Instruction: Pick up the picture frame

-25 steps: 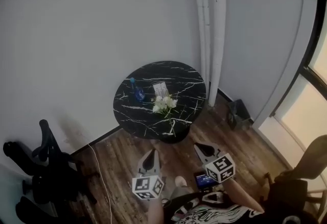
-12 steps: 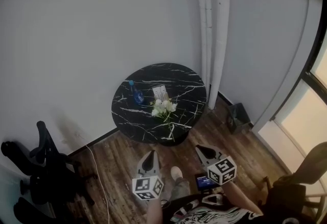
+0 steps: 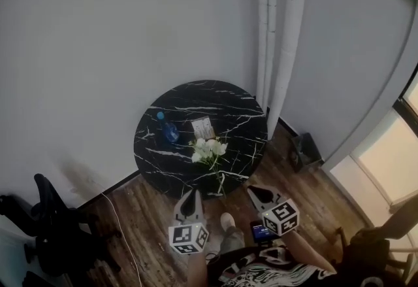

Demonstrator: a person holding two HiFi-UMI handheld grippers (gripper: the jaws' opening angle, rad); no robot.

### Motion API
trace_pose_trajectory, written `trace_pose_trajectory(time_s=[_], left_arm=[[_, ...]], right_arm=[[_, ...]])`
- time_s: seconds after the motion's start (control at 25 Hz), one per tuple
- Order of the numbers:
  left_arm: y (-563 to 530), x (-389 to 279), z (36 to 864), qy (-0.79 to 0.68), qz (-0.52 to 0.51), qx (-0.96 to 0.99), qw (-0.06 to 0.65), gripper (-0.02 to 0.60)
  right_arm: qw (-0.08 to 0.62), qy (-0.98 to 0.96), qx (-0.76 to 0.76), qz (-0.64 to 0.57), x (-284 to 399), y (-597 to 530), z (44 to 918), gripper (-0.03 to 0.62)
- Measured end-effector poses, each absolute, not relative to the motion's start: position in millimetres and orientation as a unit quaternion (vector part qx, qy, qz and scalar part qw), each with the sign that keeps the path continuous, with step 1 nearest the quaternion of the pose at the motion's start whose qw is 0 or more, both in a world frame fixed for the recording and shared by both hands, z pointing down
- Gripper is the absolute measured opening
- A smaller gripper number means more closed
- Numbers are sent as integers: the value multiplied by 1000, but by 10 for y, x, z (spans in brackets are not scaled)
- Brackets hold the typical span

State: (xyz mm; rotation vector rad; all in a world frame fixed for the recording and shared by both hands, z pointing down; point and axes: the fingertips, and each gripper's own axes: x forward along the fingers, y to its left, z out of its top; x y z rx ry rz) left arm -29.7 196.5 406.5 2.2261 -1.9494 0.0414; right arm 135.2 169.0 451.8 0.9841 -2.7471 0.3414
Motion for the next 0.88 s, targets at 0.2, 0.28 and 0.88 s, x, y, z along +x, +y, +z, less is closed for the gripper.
trace_pose_trajectory(time_s=[0.2, 0.28, 0.88], left_arm=[[1237, -715, 4080, -649, 18, 754, 103, 14], [959, -856, 4096, -646, 19, 756, 107, 14], [-228, -1446, 4333, -610, 19, 783, 117, 14]], right_arm=[[113, -924, 346, 118, 982, 1010, 4504, 18], [122, -922, 348, 119, 860, 762, 4542, 18], [188, -906, 351, 146, 271, -272, 4956, 18]])
